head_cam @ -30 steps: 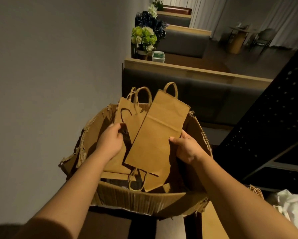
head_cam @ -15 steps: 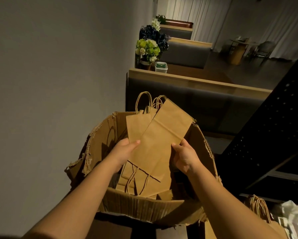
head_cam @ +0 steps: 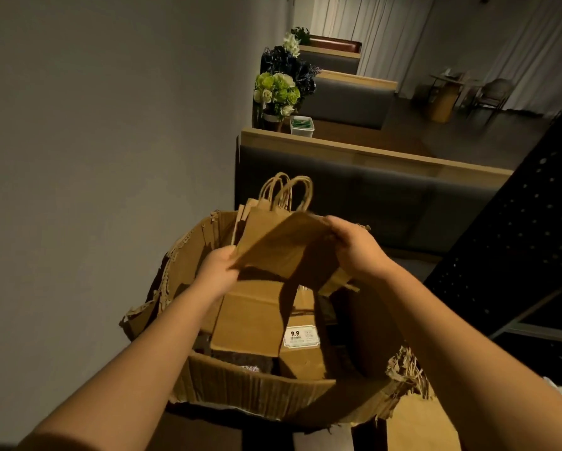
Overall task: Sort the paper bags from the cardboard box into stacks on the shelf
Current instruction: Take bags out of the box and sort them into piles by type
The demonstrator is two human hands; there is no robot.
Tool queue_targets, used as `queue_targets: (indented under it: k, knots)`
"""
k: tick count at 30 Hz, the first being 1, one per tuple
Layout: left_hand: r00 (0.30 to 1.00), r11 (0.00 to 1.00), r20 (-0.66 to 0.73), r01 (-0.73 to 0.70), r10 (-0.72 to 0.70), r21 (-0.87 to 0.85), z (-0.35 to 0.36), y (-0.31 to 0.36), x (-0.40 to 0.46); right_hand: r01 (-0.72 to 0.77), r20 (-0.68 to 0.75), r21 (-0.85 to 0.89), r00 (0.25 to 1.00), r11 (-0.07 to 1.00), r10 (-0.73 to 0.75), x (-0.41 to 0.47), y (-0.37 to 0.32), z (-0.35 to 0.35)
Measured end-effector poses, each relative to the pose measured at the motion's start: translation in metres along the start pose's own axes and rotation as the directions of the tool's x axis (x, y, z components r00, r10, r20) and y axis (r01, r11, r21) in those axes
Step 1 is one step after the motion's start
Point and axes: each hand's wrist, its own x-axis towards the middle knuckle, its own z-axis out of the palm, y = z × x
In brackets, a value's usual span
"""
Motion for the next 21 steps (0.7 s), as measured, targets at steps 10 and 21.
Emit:
queue_targets:
  k: [10,21]
  knots:
    - [0.99,0.998,0.125,0.065,-0.061,-0.024,0.013,0.029,0.003,0.668,0.504,-0.654,0.735,0.355,-0.454,0.016,-0.062,0.055]
    - [0.973,0.902,0.164,0.214,-0.162,-0.376,0.034,-0.002,0.012,0.334,-0.037,-0.484,0.915,0.809,-0.401,0.021,-0.015,0.095]
